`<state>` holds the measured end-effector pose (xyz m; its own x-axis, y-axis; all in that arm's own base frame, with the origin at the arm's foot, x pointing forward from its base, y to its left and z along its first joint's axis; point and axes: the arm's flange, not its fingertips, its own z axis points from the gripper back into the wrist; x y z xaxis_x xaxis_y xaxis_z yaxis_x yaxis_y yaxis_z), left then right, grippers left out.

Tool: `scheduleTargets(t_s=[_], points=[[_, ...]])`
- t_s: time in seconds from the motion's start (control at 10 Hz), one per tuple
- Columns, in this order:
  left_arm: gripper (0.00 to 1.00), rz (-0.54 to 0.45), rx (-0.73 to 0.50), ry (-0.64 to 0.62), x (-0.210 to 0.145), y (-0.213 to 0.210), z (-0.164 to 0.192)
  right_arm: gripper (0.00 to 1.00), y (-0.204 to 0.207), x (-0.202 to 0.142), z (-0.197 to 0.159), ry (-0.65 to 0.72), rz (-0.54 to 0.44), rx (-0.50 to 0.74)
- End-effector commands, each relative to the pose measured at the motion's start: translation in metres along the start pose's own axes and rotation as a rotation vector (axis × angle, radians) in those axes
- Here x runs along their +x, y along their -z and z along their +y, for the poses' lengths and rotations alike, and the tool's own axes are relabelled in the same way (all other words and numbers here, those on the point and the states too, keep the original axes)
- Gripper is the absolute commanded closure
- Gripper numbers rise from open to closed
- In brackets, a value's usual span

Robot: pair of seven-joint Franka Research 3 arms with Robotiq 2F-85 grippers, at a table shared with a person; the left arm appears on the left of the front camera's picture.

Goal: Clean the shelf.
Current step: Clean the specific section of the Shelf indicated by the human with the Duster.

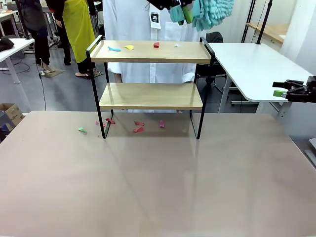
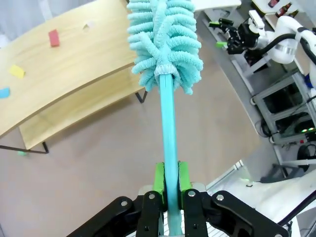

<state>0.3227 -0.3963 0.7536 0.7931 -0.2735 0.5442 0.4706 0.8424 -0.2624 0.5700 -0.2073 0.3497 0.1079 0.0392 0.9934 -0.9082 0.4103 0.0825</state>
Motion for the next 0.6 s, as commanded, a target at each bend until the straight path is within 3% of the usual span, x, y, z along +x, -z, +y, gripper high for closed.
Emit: scheduleTargets(t_s=[0.0, 0.2, 0.5], points=[[0.87, -0.085, 0.104, -0.054, -0.012, 0.019, -0.004, 0.00, 0.002, 0.003, 0.001, -0.004, 0.001, 0.002], [0.87, -0.151, 0.152, -0.095, -0.007, 0.046, -0.013, 0.00, 0.002, 0.003, 0.001, -0.004, 0.001, 0.002], [0.87, -0.153, 0.235, -0.142, -0.001, 0.076, -0.010, 0.00, 0.002, 0.003, 0.001, -0.004, 0.001, 0.002]])
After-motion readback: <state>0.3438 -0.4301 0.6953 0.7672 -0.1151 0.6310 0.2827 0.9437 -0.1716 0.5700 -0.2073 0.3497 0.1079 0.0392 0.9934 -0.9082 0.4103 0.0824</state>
